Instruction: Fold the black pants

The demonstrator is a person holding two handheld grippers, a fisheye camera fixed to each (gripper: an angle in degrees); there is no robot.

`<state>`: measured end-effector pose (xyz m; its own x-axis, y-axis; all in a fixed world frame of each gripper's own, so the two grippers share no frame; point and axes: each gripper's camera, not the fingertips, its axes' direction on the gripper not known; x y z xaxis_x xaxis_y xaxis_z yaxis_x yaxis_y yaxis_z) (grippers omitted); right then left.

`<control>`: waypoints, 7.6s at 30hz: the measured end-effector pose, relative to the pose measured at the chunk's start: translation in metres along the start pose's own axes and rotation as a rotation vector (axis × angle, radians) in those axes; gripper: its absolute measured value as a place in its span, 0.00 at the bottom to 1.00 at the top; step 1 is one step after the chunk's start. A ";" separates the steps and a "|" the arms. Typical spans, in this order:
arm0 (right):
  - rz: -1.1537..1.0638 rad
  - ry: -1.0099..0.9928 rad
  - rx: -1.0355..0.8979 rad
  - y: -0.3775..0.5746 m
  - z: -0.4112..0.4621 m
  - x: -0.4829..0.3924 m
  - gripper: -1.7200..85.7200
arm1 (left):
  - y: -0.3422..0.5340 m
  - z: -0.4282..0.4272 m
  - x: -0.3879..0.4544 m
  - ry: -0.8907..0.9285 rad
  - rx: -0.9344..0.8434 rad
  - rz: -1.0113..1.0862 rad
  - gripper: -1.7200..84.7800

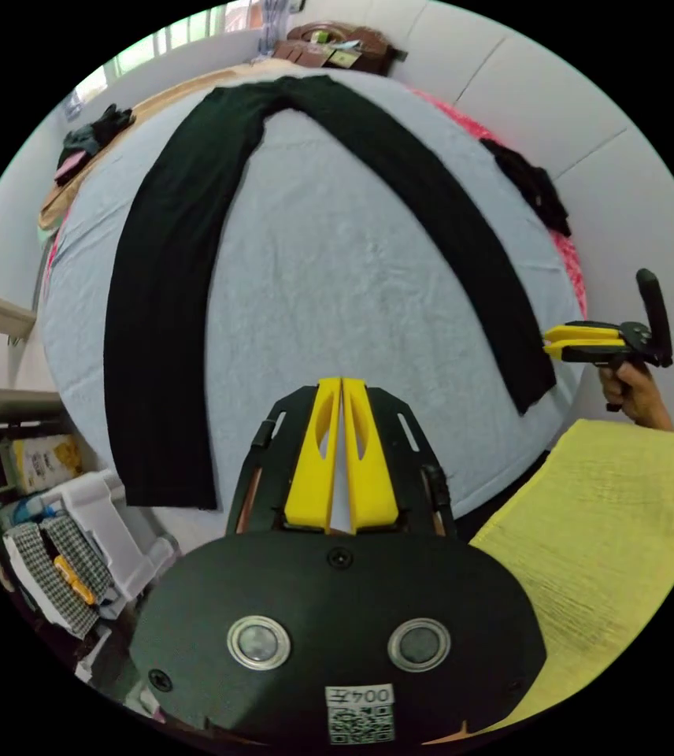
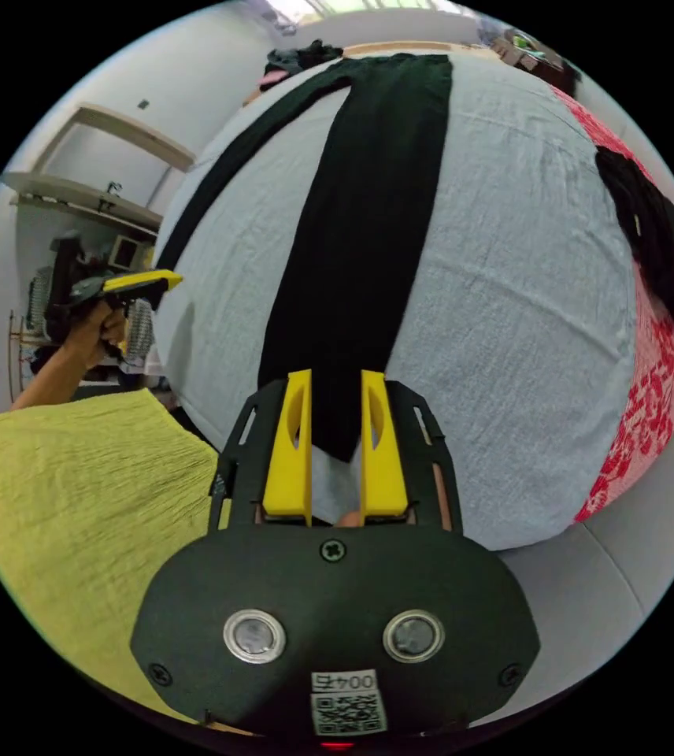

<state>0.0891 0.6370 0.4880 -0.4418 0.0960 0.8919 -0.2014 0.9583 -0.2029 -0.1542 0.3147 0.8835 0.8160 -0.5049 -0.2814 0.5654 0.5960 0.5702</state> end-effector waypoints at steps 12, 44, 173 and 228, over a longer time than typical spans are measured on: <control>0.210 -0.275 0.052 0.063 -0.007 0.070 0.12 | 0.023 0.015 0.198 0.145 0.039 0.558 0.09; -0.129 0.186 -0.152 -0.032 0.119 0.011 0.02 | 0.009 -0.063 0.268 0.136 0.023 0.466 0.07; 0.011 0.316 0.212 -0.618 0.172 0.121 0.03 | -0.150 -0.170 0.091 0.684 0.153 0.443 0.03; -0.200 0.152 0.203 -0.005 -0.099 -0.123 0.18 | -0.018 0.096 0.162 0.369 0.061 0.544 0.05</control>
<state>0.2312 0.6474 0.4193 -0.2432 -0.0354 0.9693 -0.4484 0.8902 -0.0800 -0.0432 0.1624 0.9020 0.9772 0.1117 -0.1803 0.0617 0.6639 0.7453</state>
